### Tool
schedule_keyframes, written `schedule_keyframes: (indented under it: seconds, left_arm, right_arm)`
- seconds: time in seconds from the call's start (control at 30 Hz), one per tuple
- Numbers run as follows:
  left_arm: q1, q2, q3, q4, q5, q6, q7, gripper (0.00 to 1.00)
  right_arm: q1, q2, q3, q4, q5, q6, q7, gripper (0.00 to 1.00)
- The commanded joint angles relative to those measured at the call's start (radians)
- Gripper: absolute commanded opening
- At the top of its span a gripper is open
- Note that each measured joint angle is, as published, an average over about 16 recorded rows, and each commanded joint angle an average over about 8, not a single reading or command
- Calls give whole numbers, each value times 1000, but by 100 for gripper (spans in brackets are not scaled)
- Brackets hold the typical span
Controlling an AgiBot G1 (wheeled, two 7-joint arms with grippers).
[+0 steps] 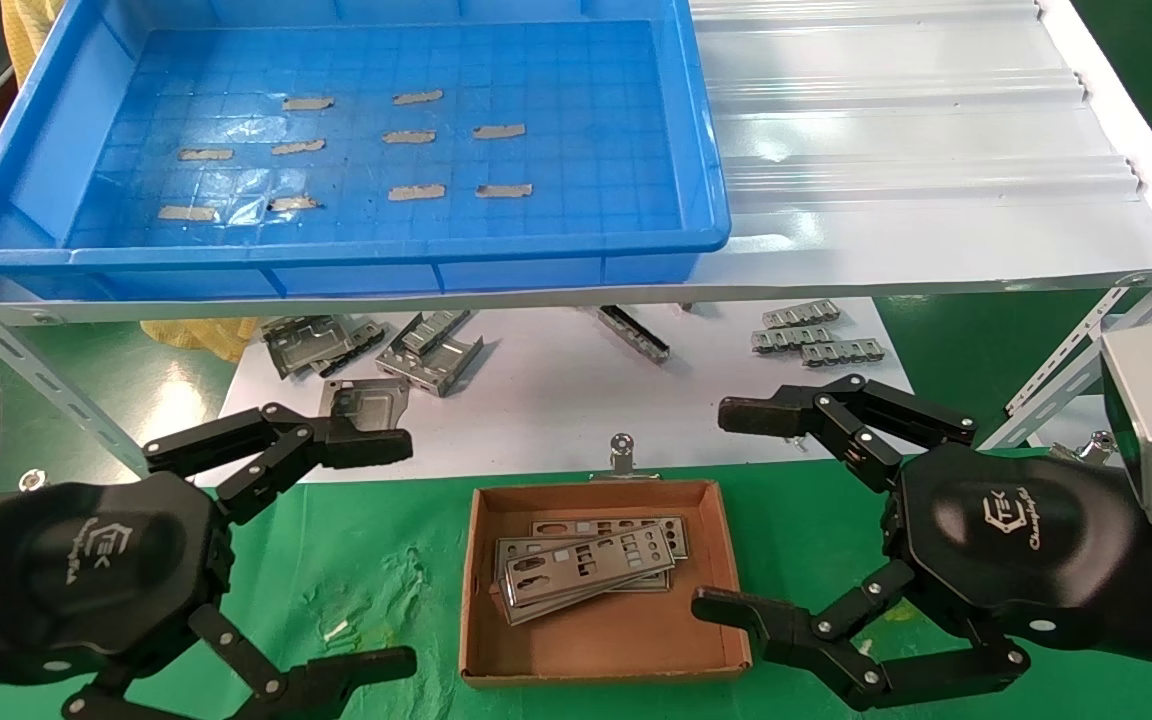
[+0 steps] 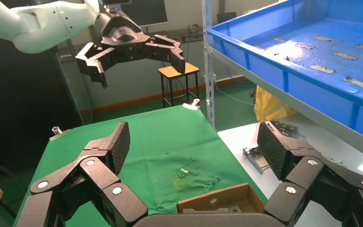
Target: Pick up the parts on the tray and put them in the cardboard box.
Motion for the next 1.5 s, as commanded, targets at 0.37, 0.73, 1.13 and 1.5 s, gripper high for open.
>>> schedule_keyframes:
  seconds: [0.37, 0.73, 1.13, 1.5]
  left_arm:
    - [0, 0, 0, 0, 0, 0, 0, 100]
    - [0, 0, 0, 0, 0, 0, 0, 100]
    - [0, 0, 0, 0, 0, 0, 0, 100]
    - [0, 0, 0, 0, 0, 0, 0, 100]
  right_arm:
    - [0, 0, 0, 0, 0, 0, 0, 100]
    - [0, 0, 0, 0, 0, 0, 0, 100]
    - [0, 0, 0, 0, 0, 0, 0, 100]
    - [0, 0, 0, 0, 0, 0, 0, 100]
